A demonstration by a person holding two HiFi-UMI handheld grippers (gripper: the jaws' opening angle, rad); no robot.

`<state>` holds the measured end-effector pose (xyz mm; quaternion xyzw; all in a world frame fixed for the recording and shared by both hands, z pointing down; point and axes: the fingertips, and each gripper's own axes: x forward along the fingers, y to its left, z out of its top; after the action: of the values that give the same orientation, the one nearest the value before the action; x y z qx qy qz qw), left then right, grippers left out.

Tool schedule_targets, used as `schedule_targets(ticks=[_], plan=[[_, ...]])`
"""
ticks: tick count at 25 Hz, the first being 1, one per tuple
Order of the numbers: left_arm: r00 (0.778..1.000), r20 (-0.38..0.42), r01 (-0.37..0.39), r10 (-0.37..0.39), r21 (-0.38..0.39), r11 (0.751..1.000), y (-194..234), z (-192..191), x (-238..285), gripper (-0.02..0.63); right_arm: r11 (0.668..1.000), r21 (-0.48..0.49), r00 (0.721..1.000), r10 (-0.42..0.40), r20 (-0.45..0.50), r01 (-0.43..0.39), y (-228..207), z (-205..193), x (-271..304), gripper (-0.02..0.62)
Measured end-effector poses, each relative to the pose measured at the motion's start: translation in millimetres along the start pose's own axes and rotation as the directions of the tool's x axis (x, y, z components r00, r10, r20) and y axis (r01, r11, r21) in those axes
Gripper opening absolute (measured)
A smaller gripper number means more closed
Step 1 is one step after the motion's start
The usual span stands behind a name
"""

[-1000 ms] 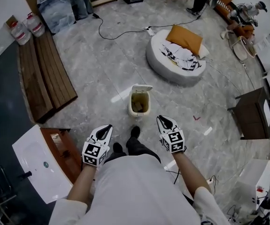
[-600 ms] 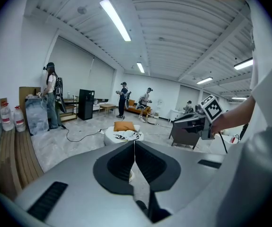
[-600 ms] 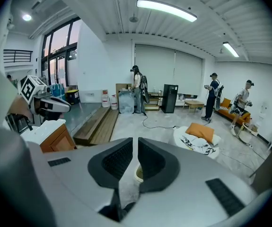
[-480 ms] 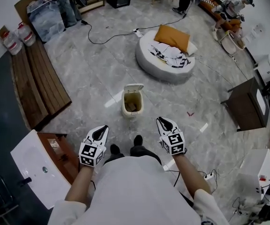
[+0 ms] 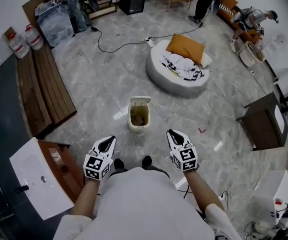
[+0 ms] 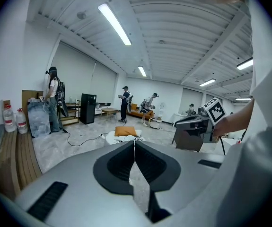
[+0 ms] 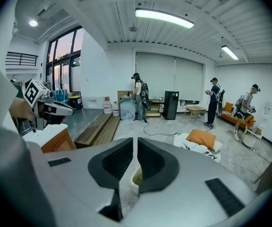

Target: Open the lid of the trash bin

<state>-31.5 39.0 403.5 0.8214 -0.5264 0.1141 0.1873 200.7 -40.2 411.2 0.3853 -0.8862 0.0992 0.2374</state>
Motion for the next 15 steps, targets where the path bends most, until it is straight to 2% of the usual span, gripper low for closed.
schedule_targets(ticks=[10, 15], plan=[[0.997, 0.04, -0.065, 0.065, -0.021, 0.998, -5.4, 15.8, 10.2, 0.018, 1.0, 0.01, 0.997, -0.015, 0.082, 0.014, -40.1, 19.3, -13.7, 0.037], [0.995, 0.049, -0.085, 0.086, -0.017, 0.996, -6.3, 22.2, 13.2, 0.018, 1.0, 0.023, 0.996, -0.009, 0.09, 0.007, -49.4, 19.5, -15.4, 0.037]])
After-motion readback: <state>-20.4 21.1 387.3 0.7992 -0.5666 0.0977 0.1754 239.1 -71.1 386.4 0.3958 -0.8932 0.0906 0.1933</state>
